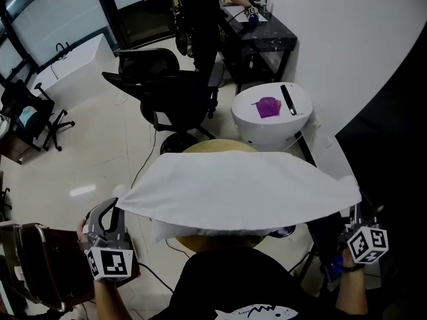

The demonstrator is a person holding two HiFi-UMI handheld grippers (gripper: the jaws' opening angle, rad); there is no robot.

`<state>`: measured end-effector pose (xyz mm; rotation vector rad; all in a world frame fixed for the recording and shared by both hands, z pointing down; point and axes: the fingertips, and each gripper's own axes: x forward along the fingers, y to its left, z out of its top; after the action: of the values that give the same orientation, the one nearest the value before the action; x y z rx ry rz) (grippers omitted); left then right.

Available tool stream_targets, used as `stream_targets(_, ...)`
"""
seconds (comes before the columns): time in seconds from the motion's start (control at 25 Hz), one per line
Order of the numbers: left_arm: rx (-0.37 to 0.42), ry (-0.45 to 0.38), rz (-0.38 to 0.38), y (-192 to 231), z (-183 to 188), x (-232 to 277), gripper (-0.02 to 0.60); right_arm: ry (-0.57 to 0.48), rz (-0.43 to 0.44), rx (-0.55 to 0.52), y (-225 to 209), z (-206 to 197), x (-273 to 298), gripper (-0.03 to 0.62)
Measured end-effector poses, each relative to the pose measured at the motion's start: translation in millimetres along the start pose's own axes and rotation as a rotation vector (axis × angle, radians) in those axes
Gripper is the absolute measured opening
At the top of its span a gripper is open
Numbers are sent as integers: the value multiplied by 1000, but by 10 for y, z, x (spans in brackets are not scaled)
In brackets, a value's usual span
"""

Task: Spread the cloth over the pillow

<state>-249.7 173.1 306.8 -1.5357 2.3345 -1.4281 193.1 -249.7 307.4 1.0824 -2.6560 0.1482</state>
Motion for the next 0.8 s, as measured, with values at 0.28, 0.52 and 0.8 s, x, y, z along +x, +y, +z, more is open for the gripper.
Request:
stream_targets(0.28, 50, 102, -60, -273, -306, -161, -8, 94, 16, -60, 51, -418, -226, 9)
stream_targets(0.52, 92, 150, -143, -632, -582, -309, -8, 184, 43, -87, 32, -951, -424, 9)
stream_targets(0.8, 105, 187, -221, -1183, -992, -408, -8, 276, 78, -172, 17, -1532, -570, 10)
